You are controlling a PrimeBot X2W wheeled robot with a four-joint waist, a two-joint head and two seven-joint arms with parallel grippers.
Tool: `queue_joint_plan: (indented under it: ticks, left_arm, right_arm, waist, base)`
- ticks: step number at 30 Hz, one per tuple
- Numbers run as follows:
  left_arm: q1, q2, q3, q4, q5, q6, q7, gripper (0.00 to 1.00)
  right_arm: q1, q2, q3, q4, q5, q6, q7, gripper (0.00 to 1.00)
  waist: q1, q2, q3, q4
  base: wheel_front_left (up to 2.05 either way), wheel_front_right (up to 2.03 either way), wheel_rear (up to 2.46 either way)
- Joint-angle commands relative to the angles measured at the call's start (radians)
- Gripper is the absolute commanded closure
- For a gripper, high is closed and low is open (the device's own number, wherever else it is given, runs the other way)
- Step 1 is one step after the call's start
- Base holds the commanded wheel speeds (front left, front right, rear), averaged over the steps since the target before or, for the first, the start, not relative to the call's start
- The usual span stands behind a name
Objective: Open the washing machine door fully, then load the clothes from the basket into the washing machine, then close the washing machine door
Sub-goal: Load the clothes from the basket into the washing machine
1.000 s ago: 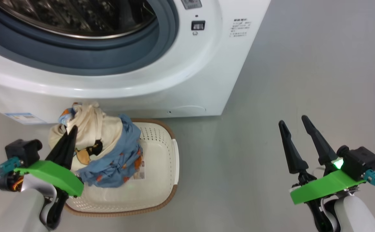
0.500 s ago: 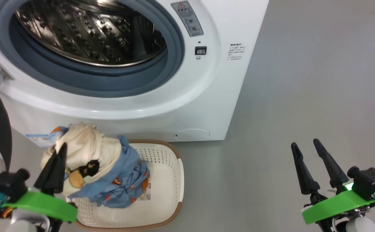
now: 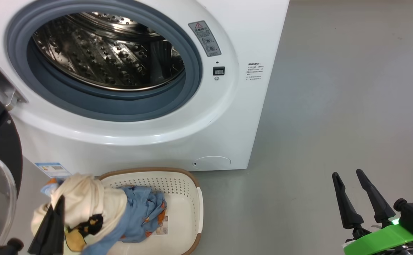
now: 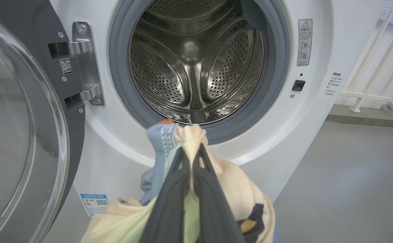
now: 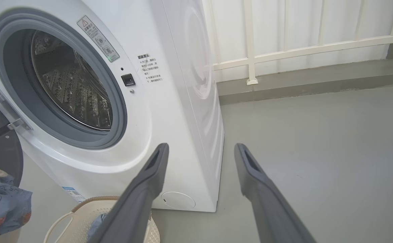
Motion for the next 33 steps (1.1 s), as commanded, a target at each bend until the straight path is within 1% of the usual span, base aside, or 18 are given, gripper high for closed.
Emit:
queue_joint_plan:
  ticks: [1,7,18,24,28,33]
  left_arm:
    - [-0.009,0.015,0.046,-0.038,0.013,-0.003,-0.009,1.00]
    - [0.028,-0.007,0.068,-0.085,0.025,-0.003,-0.009,1.00]
    - [-0.010,-0.003,0.067,-0.093,0.017,-0.003,-0.009,1.00]
    - [-0.103,0.015,0.043,-0.086,-0.009,-0.003,-0.009,1.00]
    - [-0.190,0.042,0.017,-0.068,-0.034,-0.003,-0.009,1.00]
    - [-0.368,0.087,-0.027,0.013,-0.079,-0.003,-0.009,1.00]
  right_arm:
    - [0.003,-0.016,0.015,-0.028,0.006,0.002,-0.005,0.00]
    - [0.004,-0.012,0.007,-0.035,0.002,0.002,-0.005,0.00]
    - [-0.004,-0.003,0.009,-0.040,-0.006,0.002,-0.005,0.00]
    - [-0.022,0.012,0.015,-0.046,-0.015,0.002,-0.005,0.00]
    - [-0.045,0.025,0.024,-0.048,-0.023,0.002,-0.005,0.00]
    - [-0.078,0.044,0.034,-0.049,-0.032,0.002,-0.005,0.00]
  waist:
    - [0.0000,0.0000,0.000,0.000]
    - [0.0000,0.0000,0.012,0.002]
    - [0.0000,0.0000,0.030,0.004]
    - [0.0000,0.0000,0.061,0.002]
    - [0.0000,0.0000,0.090,-0.005]
    - [0.0000,0.0000,0.140,-0.019]
  base:
    - [0.00,0.00,0.00]
    - [0.00,0.00,0.00]
    - [0.00,0.00,0.00]
    - [0.00,0.00,0.00]
    - [0.00,0.00,0.00]
    - [0.00,0.00,0.00]
